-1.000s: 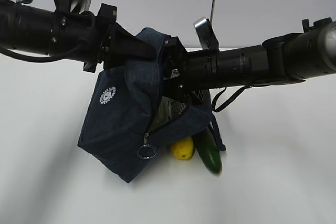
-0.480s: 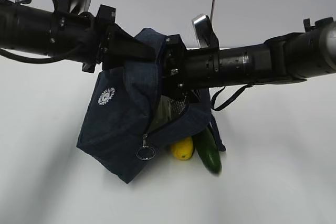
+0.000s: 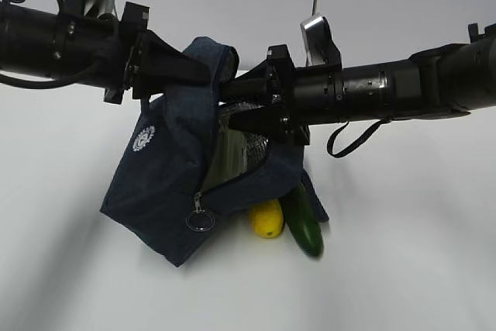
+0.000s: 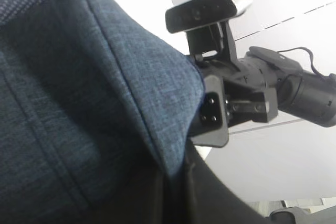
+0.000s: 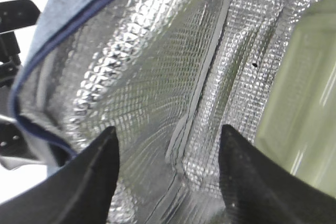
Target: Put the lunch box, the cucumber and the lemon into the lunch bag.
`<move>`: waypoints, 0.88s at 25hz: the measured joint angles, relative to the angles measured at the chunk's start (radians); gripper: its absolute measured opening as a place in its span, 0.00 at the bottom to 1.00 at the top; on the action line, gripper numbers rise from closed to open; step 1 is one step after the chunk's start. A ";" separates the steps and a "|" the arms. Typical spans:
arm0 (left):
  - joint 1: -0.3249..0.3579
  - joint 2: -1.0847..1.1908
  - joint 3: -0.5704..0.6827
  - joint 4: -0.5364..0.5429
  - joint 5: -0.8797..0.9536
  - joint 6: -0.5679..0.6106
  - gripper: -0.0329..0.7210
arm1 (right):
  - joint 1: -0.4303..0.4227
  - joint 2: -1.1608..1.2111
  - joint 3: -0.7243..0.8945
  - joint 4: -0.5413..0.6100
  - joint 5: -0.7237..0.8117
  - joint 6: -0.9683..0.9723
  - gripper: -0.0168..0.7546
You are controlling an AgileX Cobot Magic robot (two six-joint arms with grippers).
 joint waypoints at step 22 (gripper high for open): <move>0.079 0.000 0.000 0.185 0.026 -0.172 0.04 | 0.000 -0.107 -0.197 -0.596 0.000 0.233 0.61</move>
